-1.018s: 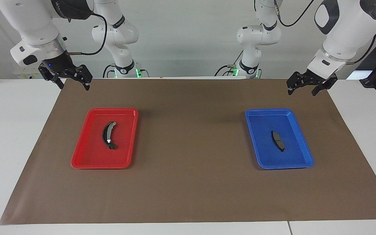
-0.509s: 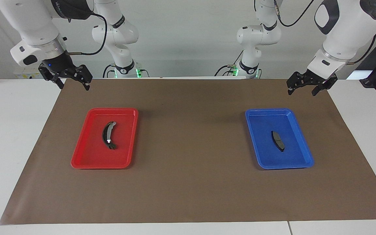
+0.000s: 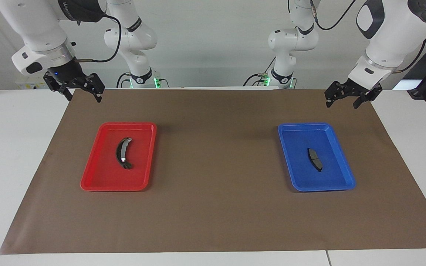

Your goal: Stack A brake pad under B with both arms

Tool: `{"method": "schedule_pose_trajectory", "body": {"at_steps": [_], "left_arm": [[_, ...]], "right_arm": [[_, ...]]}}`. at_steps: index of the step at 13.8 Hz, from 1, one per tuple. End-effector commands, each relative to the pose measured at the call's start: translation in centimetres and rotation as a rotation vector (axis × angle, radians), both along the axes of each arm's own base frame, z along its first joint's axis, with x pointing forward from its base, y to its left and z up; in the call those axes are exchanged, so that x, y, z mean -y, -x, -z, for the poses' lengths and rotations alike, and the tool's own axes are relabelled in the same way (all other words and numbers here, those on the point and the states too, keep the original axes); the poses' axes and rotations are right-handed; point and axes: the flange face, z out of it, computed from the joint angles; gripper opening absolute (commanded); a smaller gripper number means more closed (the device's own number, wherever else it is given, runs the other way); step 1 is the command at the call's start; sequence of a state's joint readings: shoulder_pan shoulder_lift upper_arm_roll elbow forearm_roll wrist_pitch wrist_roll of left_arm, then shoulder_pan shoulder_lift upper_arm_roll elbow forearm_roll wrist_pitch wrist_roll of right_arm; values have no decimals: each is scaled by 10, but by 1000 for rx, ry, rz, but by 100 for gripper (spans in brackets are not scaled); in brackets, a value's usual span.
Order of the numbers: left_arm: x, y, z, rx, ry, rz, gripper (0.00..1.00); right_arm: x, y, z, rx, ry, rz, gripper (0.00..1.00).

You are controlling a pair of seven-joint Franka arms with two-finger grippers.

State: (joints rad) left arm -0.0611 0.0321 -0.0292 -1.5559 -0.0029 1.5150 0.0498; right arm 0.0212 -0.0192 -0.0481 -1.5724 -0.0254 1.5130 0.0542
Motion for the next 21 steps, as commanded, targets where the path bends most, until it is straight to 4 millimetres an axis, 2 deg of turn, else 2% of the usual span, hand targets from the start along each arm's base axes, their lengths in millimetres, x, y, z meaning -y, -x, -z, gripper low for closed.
{"method": "schedule_pose_trajectory", "body": {"at_steps": [1, 4, 7, 9, 12, 17, 21], "left_arm": [[2, -1, 1, 7, 12, -9, 99], [1, 0, 14, 50, 16, -7, 99], [-2, 14, 52, 130, 20, -14, 99], [-3, 12, 76, 150, 22, -18, 99], [-5, 0, 133, 180, 24, -27, 99], [-7, -24, 217, 145, 23, -67, 99], [-9, -16, 264, 140, 23, -99, 99]], "right_arm": [[3, 3, 1, 2, 6, 0, 100], [3, 3, 1, 2, 6, 0, 100], [3, 3, 1, 2, 5, 0, 100], [3, 3, 1, 0, 5, 0, 100], [3, 3, 1, -1, 5, 0, 100], [3, 3, 1, -1, 5, 0, 100], [3, 3, 2, -3, 5, -1, 100]]}}
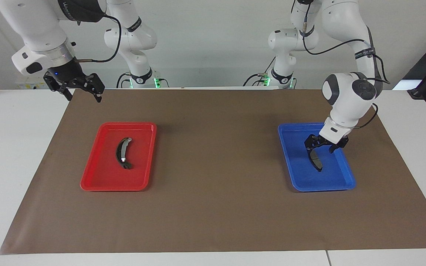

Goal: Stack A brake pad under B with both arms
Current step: 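Reach the left gripper down to the small brake pad in the blue tray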

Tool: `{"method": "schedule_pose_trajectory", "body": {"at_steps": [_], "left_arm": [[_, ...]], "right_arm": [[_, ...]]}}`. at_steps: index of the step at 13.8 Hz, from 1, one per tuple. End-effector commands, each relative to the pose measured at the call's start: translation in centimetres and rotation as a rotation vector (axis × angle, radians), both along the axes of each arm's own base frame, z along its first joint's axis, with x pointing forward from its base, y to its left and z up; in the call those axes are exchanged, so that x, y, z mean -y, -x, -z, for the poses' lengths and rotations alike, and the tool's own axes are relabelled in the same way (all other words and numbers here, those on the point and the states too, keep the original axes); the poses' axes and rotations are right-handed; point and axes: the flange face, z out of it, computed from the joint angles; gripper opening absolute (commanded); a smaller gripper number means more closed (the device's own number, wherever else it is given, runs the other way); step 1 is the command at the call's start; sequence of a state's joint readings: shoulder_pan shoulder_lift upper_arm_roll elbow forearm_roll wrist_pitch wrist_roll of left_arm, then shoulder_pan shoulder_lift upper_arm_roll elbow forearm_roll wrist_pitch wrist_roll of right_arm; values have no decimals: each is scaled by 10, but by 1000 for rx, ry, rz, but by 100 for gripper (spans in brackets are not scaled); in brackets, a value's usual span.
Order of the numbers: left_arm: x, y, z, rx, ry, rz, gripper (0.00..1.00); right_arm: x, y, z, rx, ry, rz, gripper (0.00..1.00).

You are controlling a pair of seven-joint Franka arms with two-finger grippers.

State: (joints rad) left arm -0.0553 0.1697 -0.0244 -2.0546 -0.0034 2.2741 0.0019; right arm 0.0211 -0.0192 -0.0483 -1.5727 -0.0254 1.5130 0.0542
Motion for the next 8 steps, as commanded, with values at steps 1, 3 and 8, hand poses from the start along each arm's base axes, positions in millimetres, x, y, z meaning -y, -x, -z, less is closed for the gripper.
{"method": "schedule_pose_trajectory", "body": {"at_steps": [1, 3, 8], "left_arm": [[-5, 11, 22, 20, 12, -42, 99], [-6, 9, 44, -11, 10, -46, 98], [-19, 14, 62, -32, 9, -72, 98]], "right_arm": [[2, 3, 1, -3, 5, -2, 100], [3, 3, 1, -3, 5, 0, 100], [3, 3, 1, -3, 3, 0, 100]]}}
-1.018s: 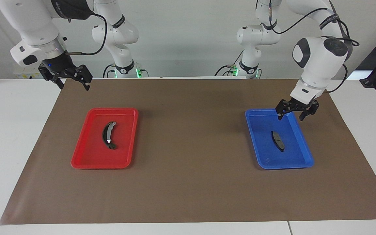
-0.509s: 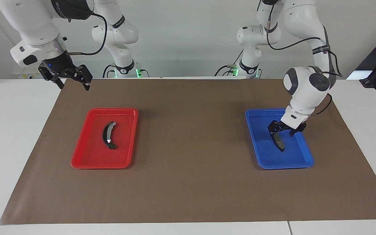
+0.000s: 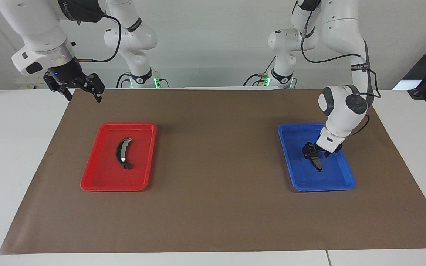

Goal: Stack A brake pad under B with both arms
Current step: 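Reach the left gripper down to the small brake pad in the blue tray, then close the left gripper on the small brake pad and lift it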

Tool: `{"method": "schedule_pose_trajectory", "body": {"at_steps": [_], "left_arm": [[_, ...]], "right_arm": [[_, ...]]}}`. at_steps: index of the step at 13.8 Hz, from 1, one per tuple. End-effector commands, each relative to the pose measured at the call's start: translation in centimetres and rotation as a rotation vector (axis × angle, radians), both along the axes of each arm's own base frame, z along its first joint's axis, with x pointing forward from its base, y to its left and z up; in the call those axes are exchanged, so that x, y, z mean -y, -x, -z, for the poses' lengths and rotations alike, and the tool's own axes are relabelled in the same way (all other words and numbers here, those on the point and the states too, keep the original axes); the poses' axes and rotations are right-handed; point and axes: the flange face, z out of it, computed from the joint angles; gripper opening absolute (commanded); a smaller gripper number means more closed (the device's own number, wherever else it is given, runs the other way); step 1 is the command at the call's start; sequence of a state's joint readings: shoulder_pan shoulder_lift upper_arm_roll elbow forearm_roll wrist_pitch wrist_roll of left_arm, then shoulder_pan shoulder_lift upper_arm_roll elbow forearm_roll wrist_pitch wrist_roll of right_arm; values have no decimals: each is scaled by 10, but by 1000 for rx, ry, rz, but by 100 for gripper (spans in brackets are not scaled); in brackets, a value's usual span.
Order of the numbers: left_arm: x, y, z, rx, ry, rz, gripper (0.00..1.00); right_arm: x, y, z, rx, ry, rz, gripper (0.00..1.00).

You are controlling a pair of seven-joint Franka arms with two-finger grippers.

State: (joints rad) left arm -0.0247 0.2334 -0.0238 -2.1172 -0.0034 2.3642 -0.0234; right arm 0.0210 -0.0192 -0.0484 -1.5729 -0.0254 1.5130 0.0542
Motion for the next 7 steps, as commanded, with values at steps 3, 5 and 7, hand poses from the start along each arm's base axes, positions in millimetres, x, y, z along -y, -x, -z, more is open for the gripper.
{"method": "schedule_pose_trajectory", "body": {"at_steps": [3, 5, 7], "left_arm": [[-1, 10, 10, -12, 8, -17, 97], [1, 13, 13, -25, 7, -18, 85], [5, 17, 12, -83, 3, -1, 42]], "right_arm": [[3, 3, 1, -2, 3, 0, 100], [3, 3, 1, -2, 3, 0, 100], [3, 3, 1, -2, 3, 0, 100]]}}
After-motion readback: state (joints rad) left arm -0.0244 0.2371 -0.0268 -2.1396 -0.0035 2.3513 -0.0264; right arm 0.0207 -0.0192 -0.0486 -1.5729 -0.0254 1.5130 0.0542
